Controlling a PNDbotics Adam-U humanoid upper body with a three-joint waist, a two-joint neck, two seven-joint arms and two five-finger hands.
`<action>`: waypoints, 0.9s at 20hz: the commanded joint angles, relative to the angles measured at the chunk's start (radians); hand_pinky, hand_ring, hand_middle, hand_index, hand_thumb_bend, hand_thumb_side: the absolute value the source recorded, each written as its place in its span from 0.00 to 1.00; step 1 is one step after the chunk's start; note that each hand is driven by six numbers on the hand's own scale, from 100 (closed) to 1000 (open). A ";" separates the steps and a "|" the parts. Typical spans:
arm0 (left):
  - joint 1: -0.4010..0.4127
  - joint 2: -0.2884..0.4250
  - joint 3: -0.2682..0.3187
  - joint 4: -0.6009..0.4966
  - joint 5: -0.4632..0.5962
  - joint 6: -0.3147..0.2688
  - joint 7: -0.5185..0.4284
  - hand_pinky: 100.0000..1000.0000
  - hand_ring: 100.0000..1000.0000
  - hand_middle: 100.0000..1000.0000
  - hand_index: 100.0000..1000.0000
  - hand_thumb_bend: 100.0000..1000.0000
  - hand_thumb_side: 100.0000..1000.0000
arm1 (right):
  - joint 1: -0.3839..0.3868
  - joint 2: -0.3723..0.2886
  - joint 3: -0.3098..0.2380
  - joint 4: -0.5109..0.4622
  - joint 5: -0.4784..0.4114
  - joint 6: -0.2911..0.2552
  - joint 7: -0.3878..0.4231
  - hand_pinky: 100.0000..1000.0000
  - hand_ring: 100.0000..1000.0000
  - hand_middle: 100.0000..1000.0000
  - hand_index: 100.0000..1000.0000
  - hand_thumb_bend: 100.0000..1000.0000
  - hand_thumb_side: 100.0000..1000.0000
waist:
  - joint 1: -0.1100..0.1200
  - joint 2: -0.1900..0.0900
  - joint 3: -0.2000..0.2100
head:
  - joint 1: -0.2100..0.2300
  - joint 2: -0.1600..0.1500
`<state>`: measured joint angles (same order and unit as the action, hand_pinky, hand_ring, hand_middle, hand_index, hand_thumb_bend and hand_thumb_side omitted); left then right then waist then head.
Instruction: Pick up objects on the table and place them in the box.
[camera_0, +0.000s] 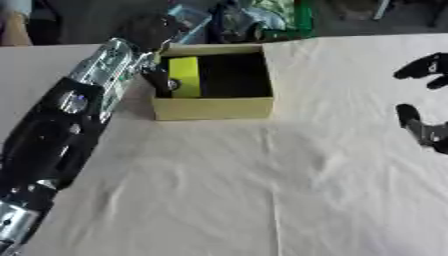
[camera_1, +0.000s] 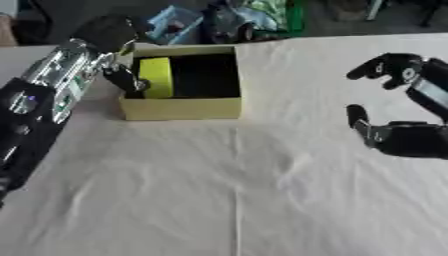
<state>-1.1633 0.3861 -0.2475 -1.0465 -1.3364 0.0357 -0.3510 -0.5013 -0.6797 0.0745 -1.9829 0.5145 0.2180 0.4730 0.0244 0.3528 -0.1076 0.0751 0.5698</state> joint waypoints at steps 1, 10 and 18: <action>-0.028 0.008 0.015 -0.055 0.029 0.000 0.020 0.92 0.96 0.93 1.00 0.30 0.11 | -0.008 -0.013 -0.010 -0.017 -0.006 0.002 0.000 0.77 0.86 0.81 0.83 0.00 0.23 | 0.009 -0.025 0.003 | -0.005 0.007; 0.043 0.087 0.030 -0.366 0.338 0.000 0.067 0.78 0.87 0.82 0.99 0.00 0.00 | 0.013 -0.016 -0.017 -0.017 -0.003 0.008 -0.006 0.78 0.86 0.81 0.83 0.00 0.23 | 0.001 -0.065 0.035 | -0.027 0.042; 0.200 0.175 0.061 -0.696 0.638 0.066 0.132 0.71 0.81 0.75 0.94 0.00 0.11 | 0.027 -0.014 -0.026 -0.017 0.005 0.011 -0.015 0.78 0.86 0.81 0.83 0.00 0.25 | -0.011 -0.102 0.061 | -0.046 0.063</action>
<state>-0.9519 0.5257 -0.2073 -1.6869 -0.7385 0.0886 -0.2291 -0.4654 -0.6742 0.0644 -1.9829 0.5168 0.2277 0.4636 0.0239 0.2835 -0.0465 0.0339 0.6238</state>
